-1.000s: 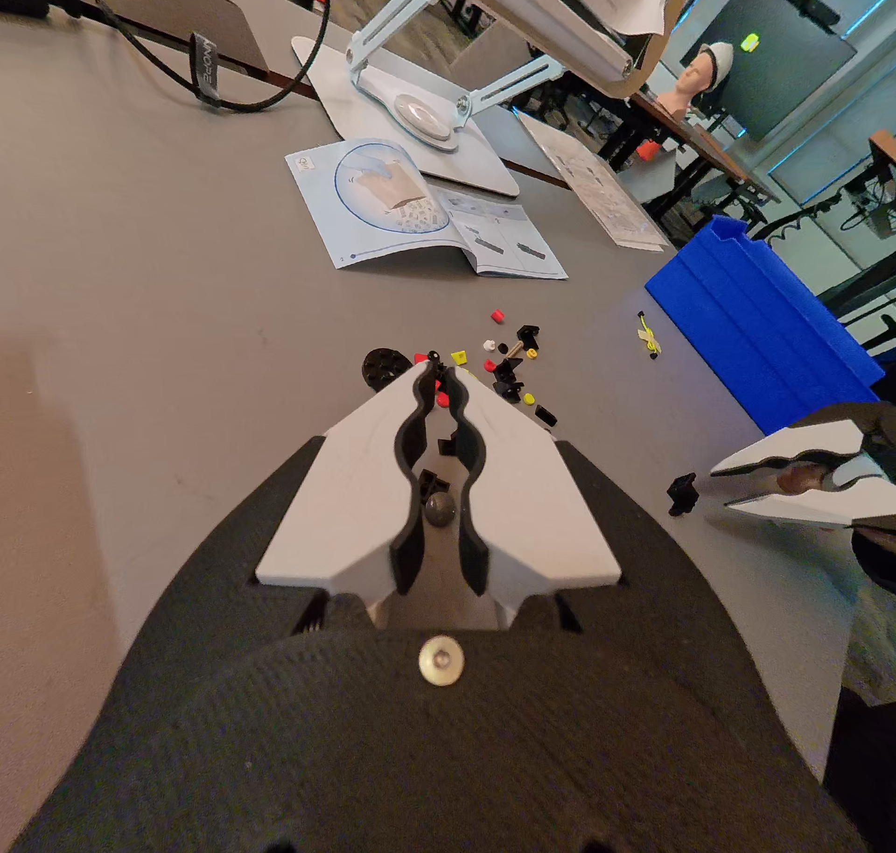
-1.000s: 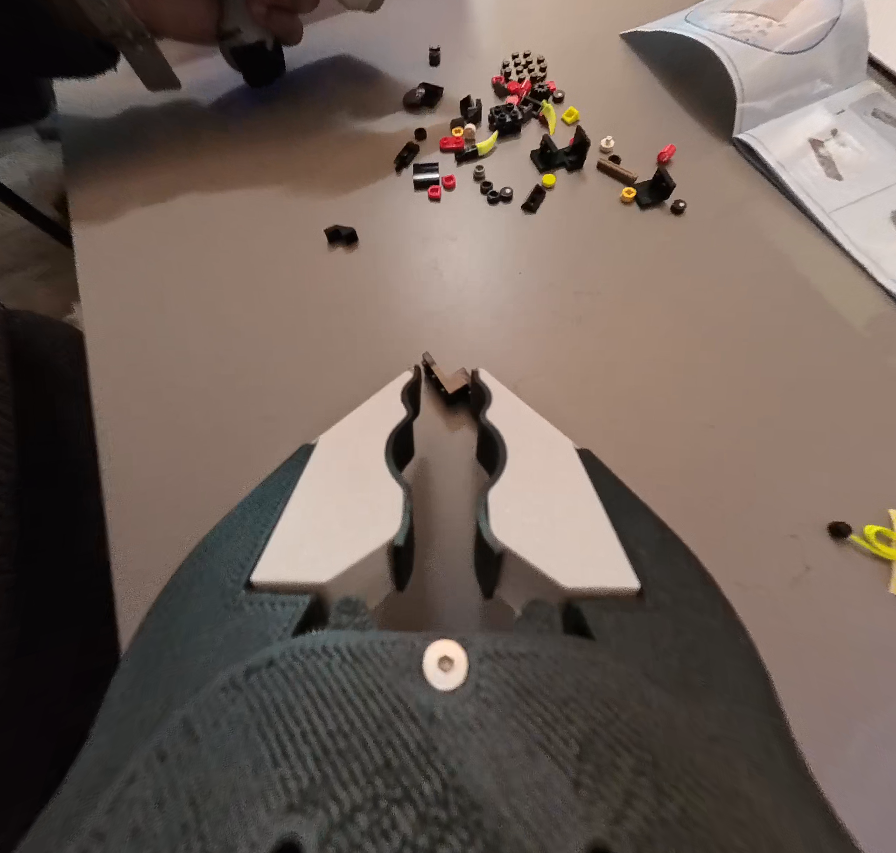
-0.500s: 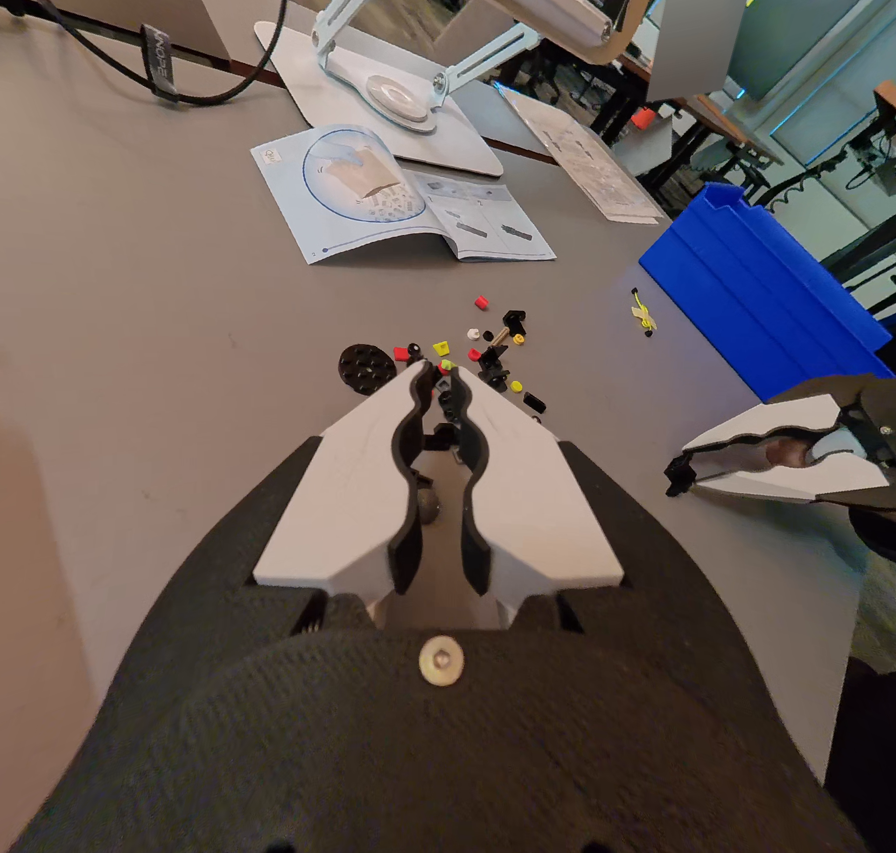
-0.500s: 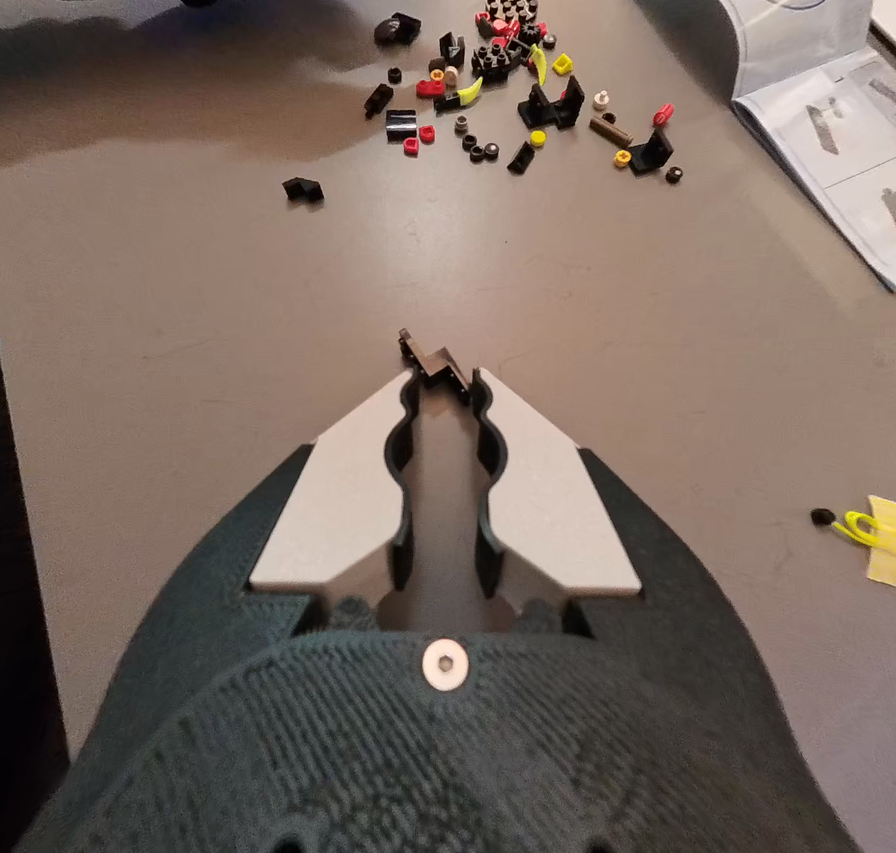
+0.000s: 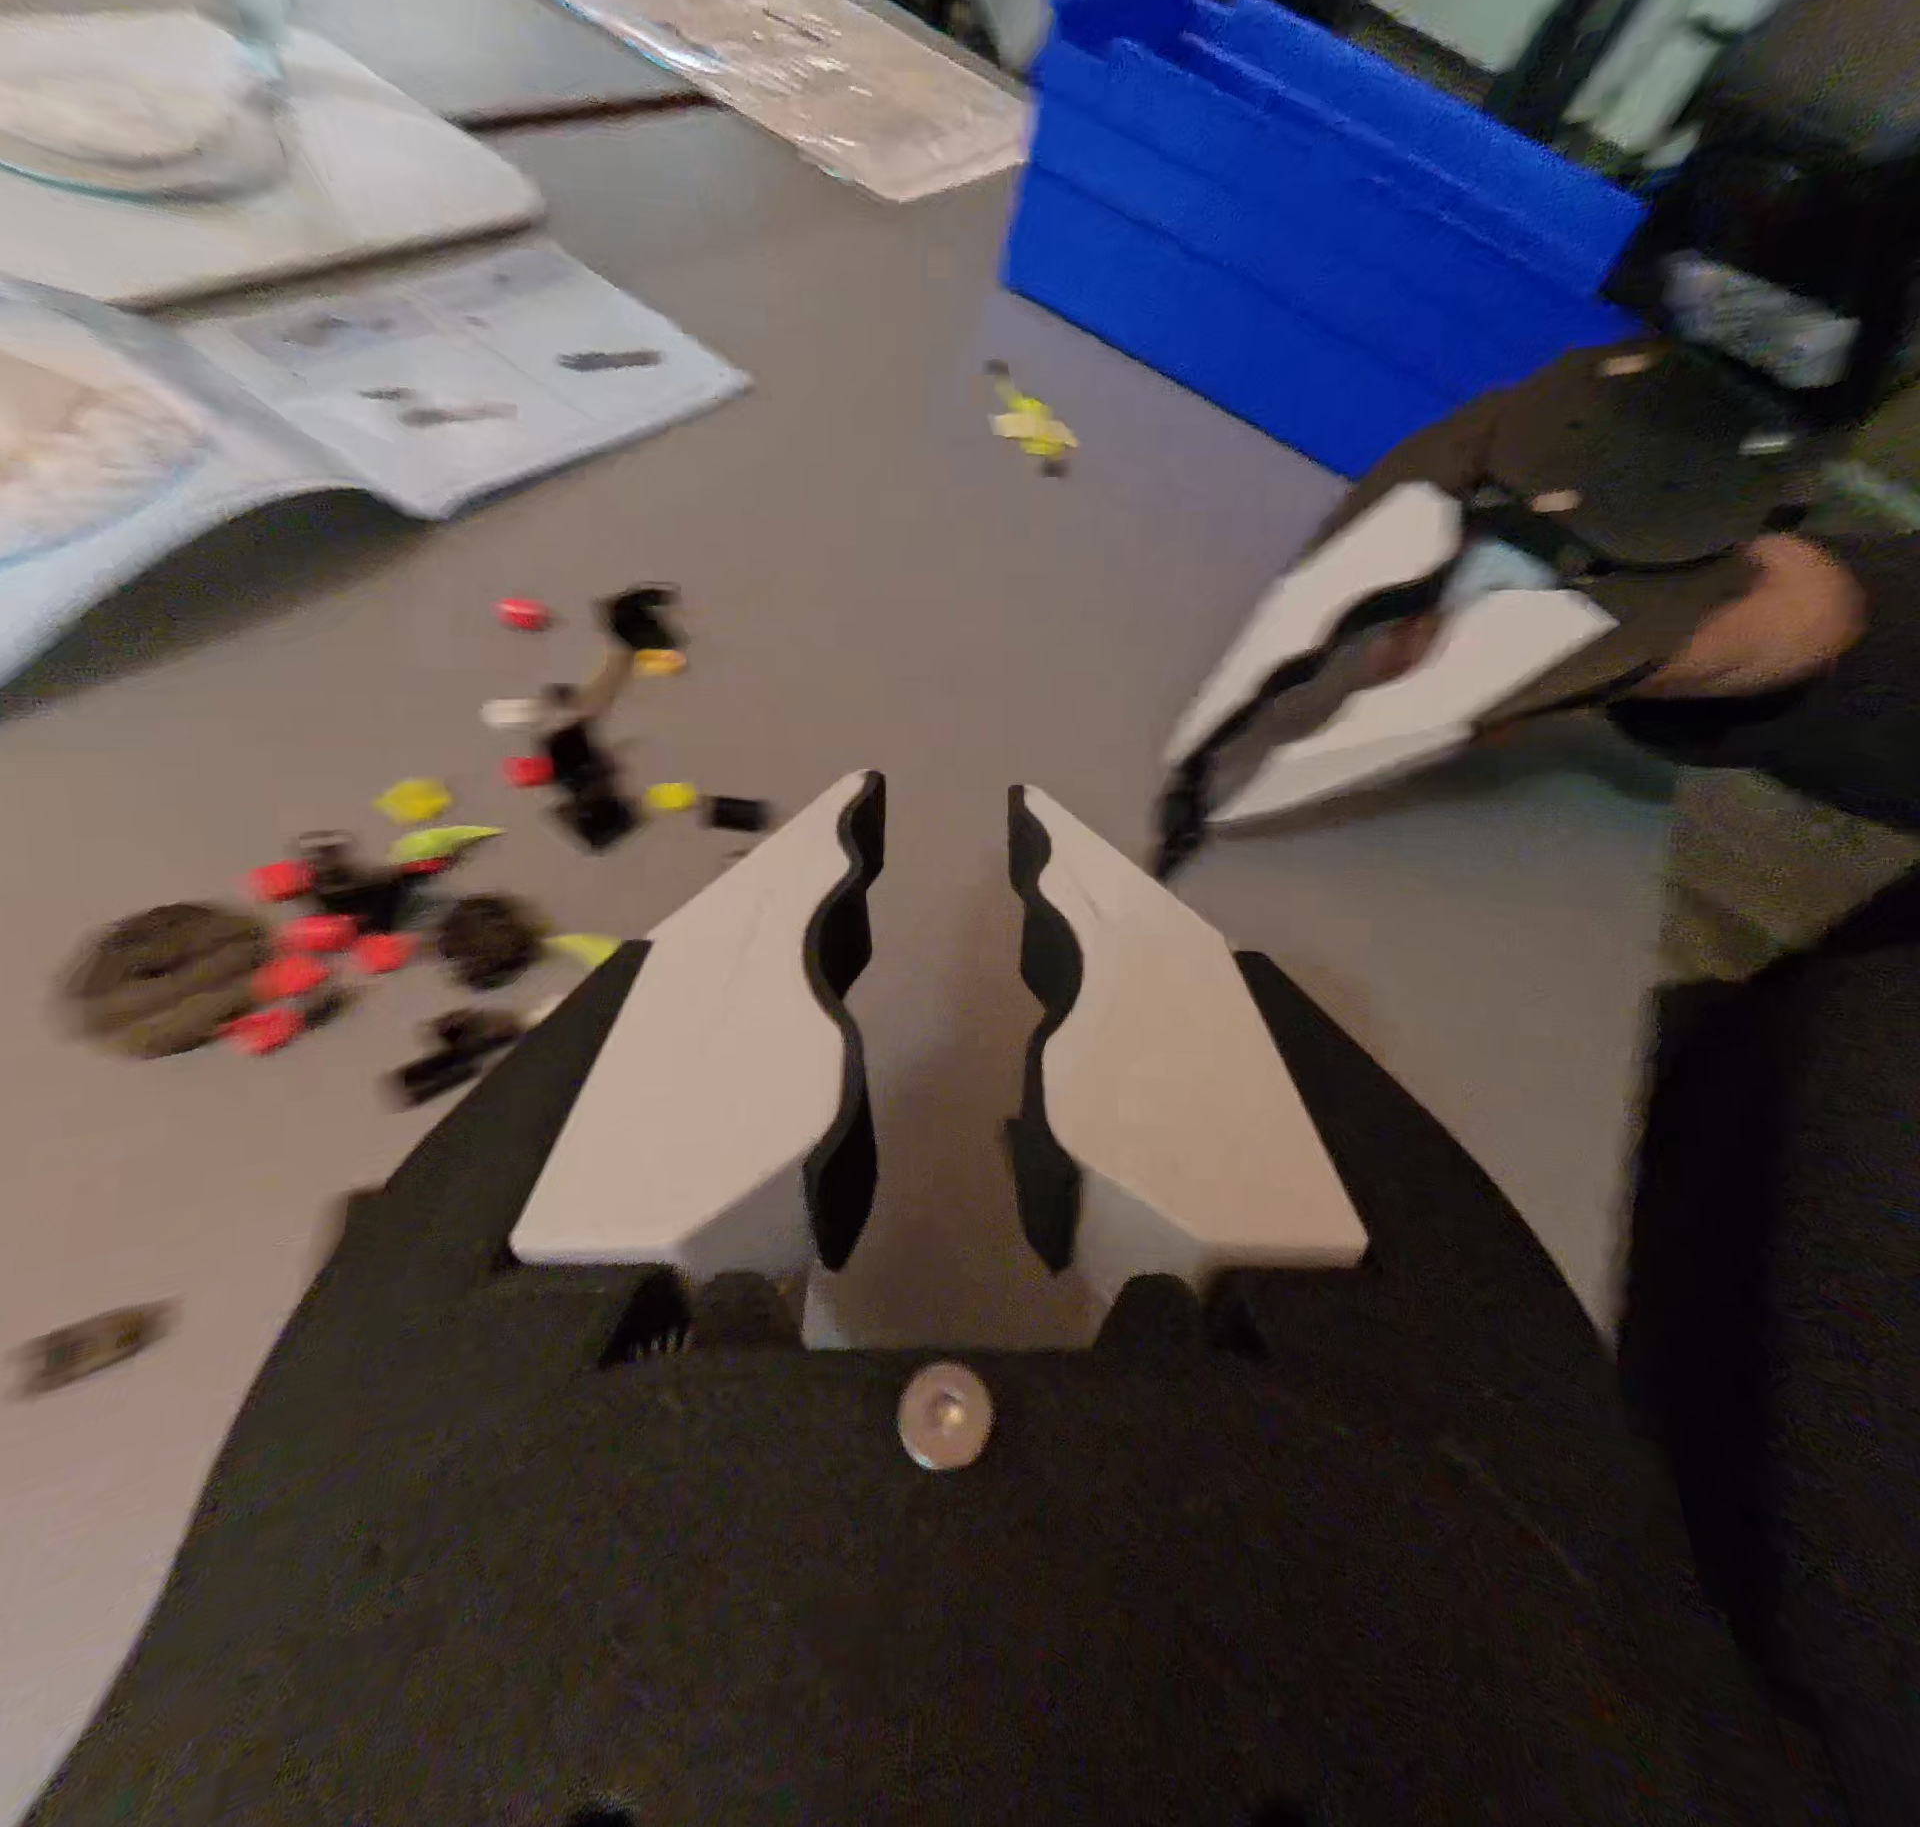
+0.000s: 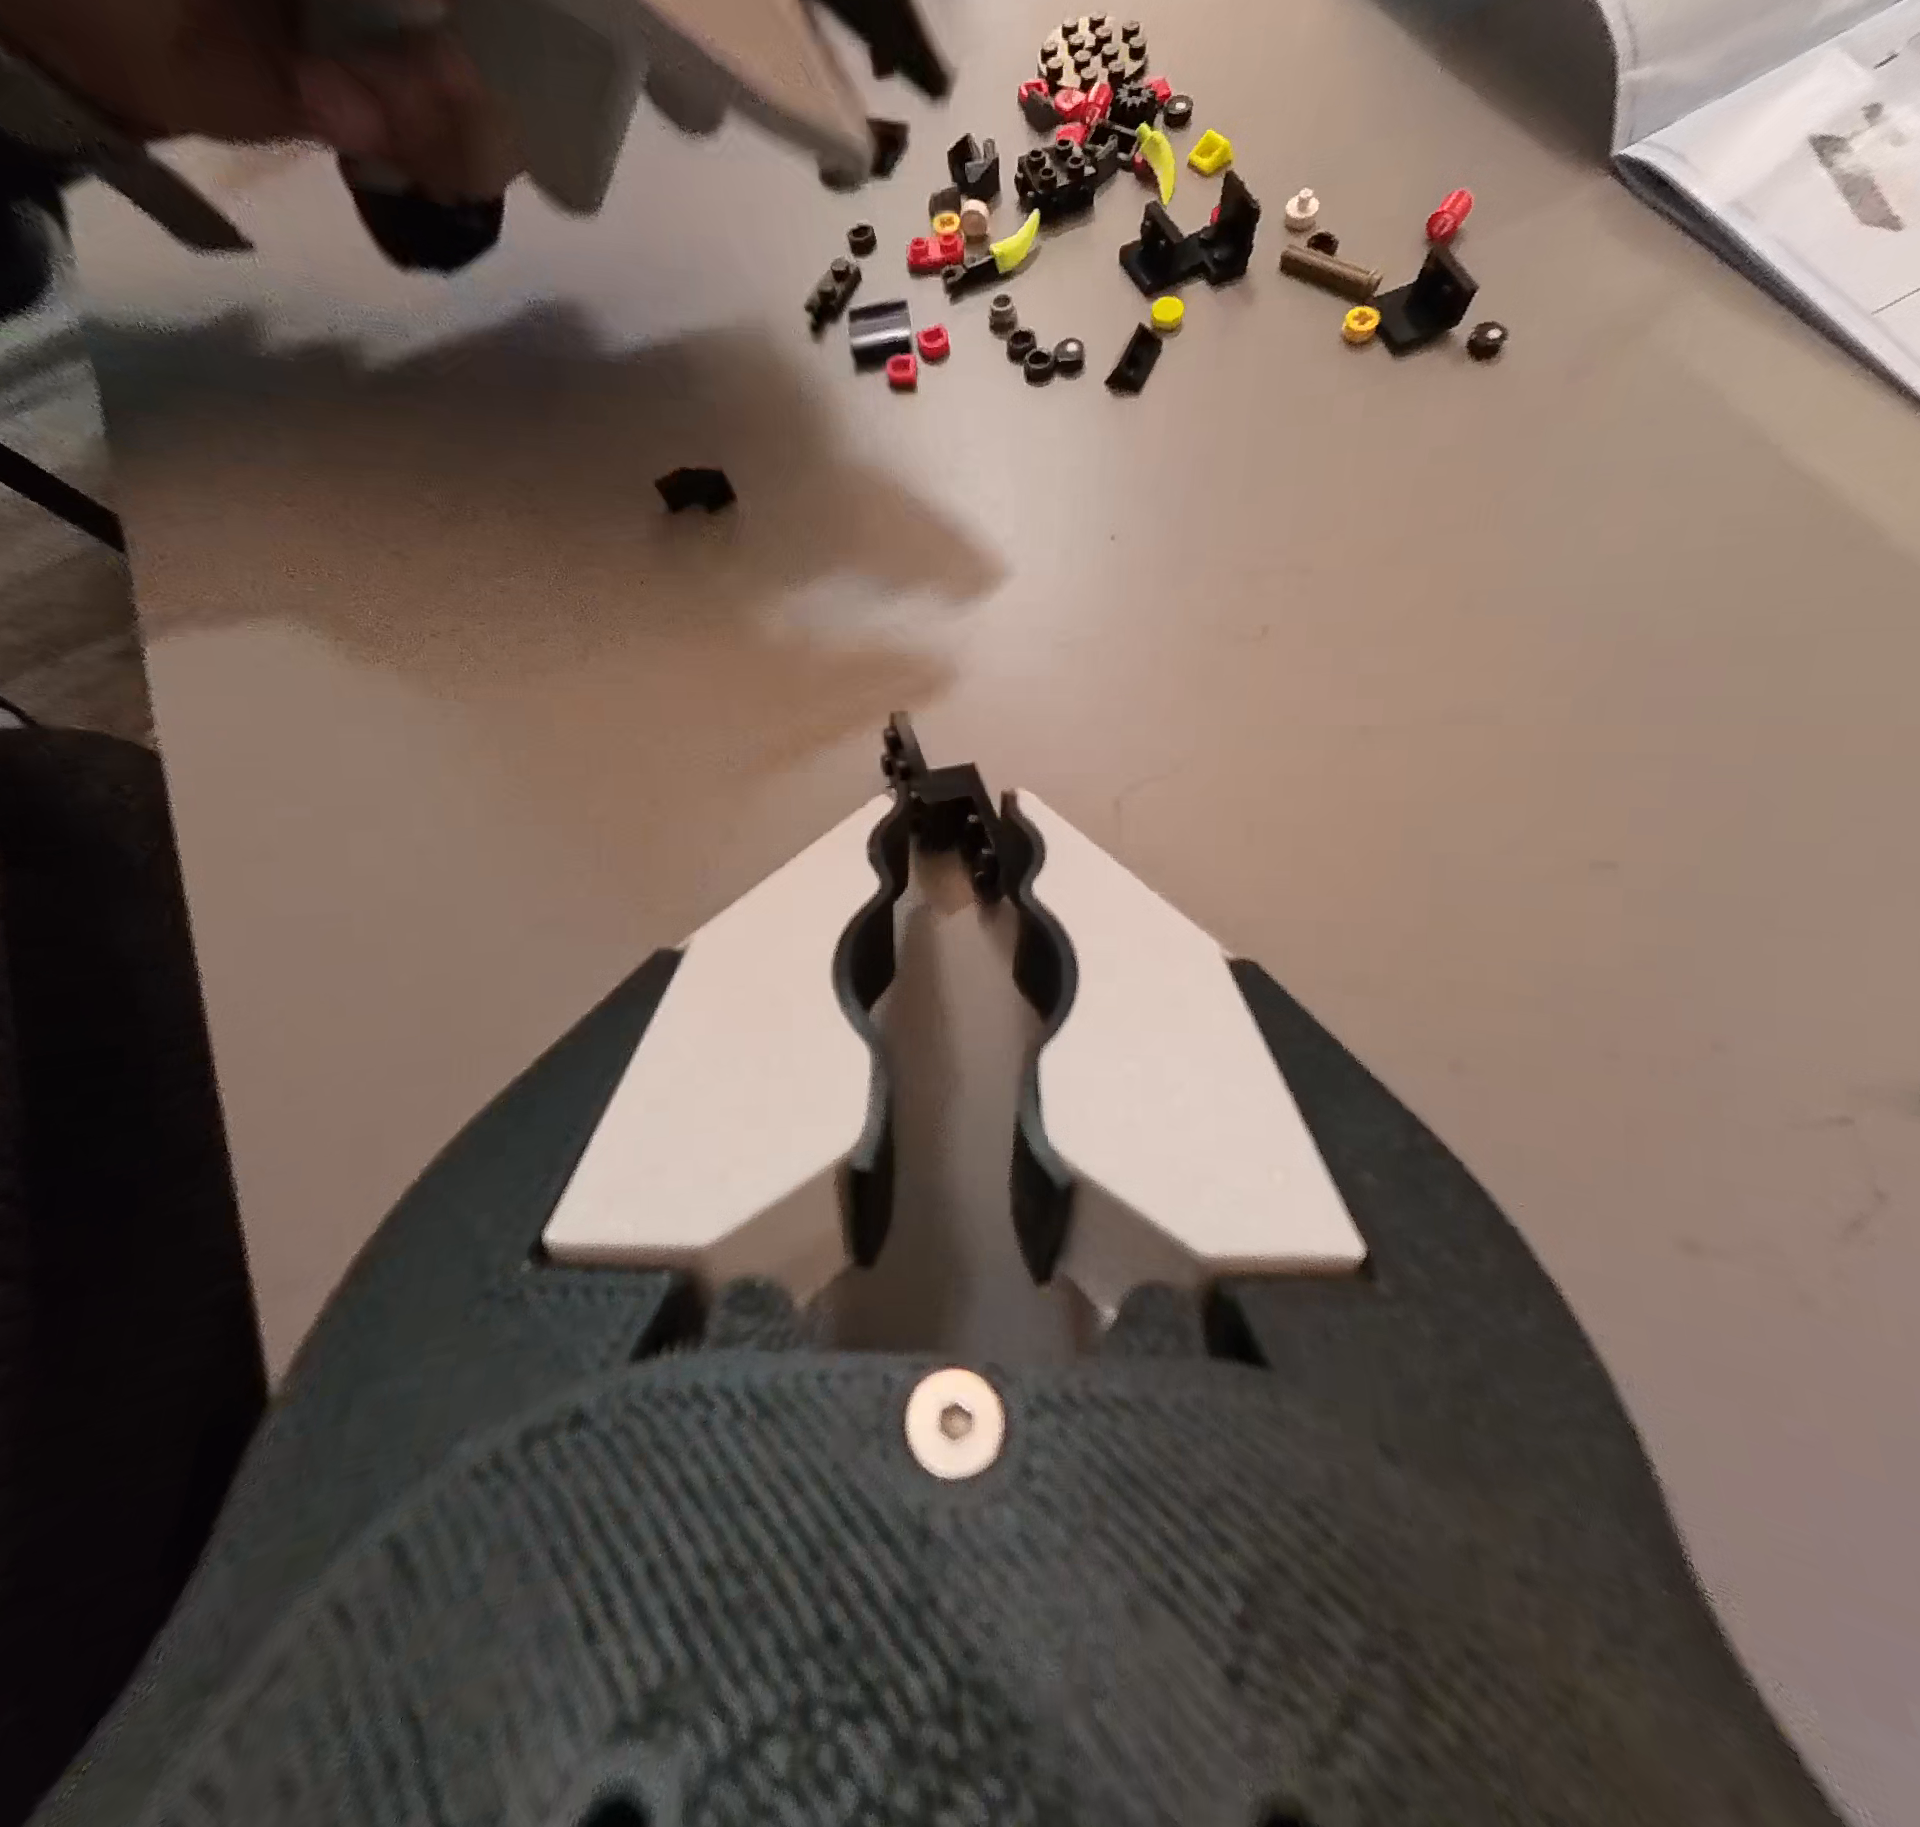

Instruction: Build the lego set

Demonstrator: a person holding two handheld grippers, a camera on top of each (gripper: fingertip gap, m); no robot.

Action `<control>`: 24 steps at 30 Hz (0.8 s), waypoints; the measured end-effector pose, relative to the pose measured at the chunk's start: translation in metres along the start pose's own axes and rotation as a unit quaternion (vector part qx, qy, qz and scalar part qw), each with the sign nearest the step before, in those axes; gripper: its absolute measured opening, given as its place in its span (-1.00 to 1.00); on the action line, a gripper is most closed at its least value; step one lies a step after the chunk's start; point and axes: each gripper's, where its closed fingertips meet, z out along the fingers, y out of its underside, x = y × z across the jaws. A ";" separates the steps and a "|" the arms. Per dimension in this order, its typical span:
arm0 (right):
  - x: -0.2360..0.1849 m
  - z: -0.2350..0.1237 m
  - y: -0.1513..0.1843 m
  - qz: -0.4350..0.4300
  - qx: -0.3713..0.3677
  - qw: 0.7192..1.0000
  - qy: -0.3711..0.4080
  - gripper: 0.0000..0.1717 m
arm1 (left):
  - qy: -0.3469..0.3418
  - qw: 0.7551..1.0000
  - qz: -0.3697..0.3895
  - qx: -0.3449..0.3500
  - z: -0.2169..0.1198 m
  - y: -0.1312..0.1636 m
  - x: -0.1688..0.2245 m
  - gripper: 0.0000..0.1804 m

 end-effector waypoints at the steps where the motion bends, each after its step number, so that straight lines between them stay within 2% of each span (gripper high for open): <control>1: -0.001 0.000 -0.001 0.009 0.004 1.000 -0.007 -0.82 | 0.044 0.999 -0.015 -0.011 0.005 0.002 0.020 -0.72; 2: -0.002 0.001 -0.001 0.017 0.006 1.000 -0.013 -0.82 | 0.075 0.996 -0.028 -0.026 0.010 0.005 0.036 -0.69; 4: -0.005 0.002 -0.002 0.033 0.010 0.999 -0.026 -0.83 | 0.088 0.994 -0.024 -0.065 0.021 0.019 0.051 -0.62; 7: -0.011 0.002 -0.003 0.059 0.015 0.997 -0.051 -0.86 | 0.051 0.989 0.062 -0.127 0.032 0.044 0.052 -0.51; 11: -0.014 0.003 -0.003 0.065 0.016 0.996 -0.060 -0.93 | 0.041 0.981 0.123 -0.146 0.037 0.053 0.063 -0.49; 17: -0.018 0.004 -0.002 0.056 0.012 0.996 -0.066 -0.92 | 0.043 0.980 0.117 -0.154 0.043 0.058 0.068 -0.50; 24: -0.025 0.007 -0.002 0.034 0.007 0.997 -0.066 -0.91 | 0.038 0.979 0.104 -0.174 0.052 0.068 0.069 -0.62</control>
